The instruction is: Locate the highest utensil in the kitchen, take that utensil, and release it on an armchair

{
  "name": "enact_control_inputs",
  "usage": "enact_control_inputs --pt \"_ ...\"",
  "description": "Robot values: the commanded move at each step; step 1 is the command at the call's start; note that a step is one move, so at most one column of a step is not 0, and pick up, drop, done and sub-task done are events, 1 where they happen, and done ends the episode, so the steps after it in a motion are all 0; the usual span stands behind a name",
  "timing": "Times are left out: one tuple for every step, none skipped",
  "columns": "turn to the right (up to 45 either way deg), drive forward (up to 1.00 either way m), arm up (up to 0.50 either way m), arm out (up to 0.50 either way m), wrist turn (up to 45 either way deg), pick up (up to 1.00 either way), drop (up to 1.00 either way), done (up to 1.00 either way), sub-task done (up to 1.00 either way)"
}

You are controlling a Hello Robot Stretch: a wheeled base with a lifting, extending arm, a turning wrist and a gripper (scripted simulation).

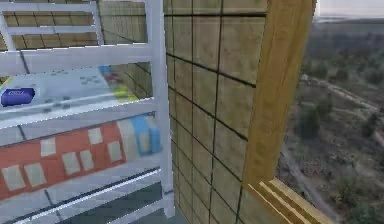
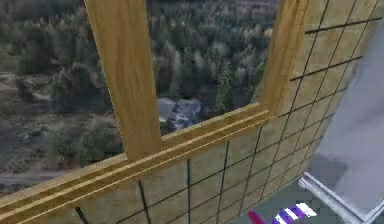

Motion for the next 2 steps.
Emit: enact_control_inputs --pt "-45.0 0.00 0.00 0.00 0.0 0.00 0.00 0.00 0.00" --pt "-45.0 0.00 0.00 0.00 0.0 0.00 0.00 0.00 0.00"
